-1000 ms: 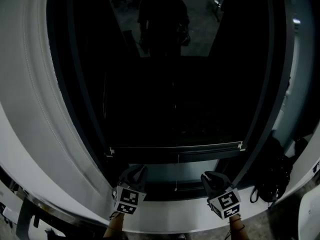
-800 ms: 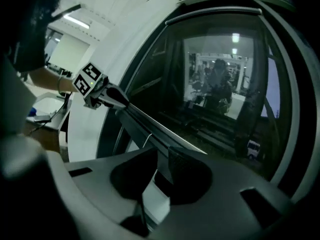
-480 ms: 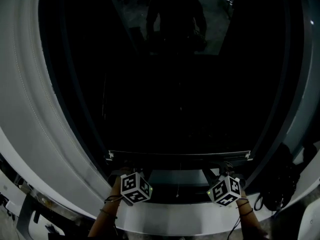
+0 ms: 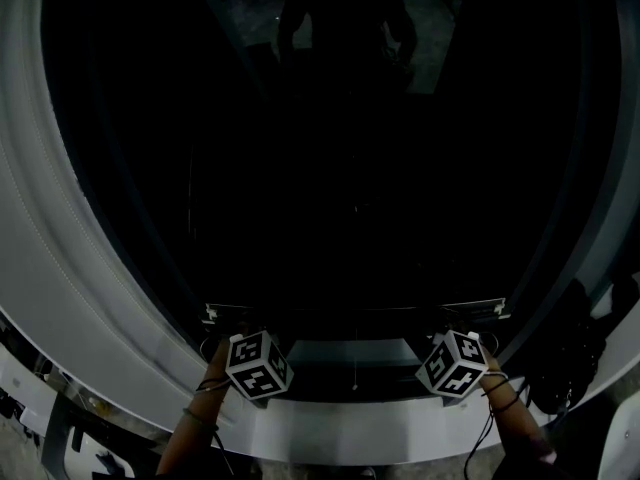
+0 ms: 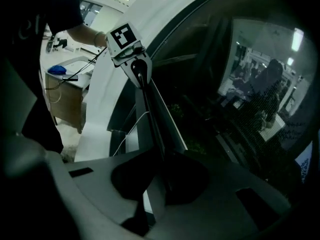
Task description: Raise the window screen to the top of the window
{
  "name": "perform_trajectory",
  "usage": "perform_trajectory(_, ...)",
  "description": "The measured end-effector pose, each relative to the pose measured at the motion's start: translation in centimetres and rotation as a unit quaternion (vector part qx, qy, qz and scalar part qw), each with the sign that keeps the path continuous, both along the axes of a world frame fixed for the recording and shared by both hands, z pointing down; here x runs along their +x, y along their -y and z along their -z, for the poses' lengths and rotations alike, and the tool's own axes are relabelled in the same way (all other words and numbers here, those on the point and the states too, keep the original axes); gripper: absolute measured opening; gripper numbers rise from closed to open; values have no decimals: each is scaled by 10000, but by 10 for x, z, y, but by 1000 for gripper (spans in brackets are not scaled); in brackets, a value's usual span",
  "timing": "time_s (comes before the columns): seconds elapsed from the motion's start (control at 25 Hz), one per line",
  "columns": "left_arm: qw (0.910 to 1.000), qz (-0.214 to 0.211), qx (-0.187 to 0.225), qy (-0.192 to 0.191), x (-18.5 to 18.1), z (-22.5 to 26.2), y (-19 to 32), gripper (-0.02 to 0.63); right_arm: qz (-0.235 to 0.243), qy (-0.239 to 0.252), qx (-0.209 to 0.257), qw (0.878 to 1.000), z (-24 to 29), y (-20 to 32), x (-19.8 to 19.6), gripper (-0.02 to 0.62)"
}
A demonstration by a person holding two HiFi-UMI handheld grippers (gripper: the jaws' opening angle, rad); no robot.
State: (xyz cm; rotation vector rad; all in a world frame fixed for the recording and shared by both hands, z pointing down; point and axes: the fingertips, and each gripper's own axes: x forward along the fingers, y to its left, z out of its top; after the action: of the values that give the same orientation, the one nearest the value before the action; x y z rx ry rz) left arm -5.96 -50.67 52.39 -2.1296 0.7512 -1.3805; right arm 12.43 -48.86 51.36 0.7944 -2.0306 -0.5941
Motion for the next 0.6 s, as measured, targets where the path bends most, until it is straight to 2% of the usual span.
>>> perform_trajectory(0.16, 9955, 16, 43, 951, 4, -7, -1, 52, 179, -873, -62, 9960, -6, -4, 1, 38)
perform_trajectory(0.28, 9879, 206, 148, 1527, 5, -9, -2, 52, 19, -1358, -294, 9903, -8, -5, 3, 35)
perform_trajectory(0.36, 9899, 297, 106, 1381, 6, -8, 0, 51, -94, -1473, -521, 9877, -7, -5, 3, 28)
perform_trajectory(0.48, 9964, 312, 167, 775, 7, -4, 1, 26, -130, -1366, -824, 9871, -5, -4, 3, 25)
perform_trajectory(0.6, 9960, 366, 365, 723, 3, -6, 2, 26, -95, -1229, -781, 9893, -5, -2, -1, 26)
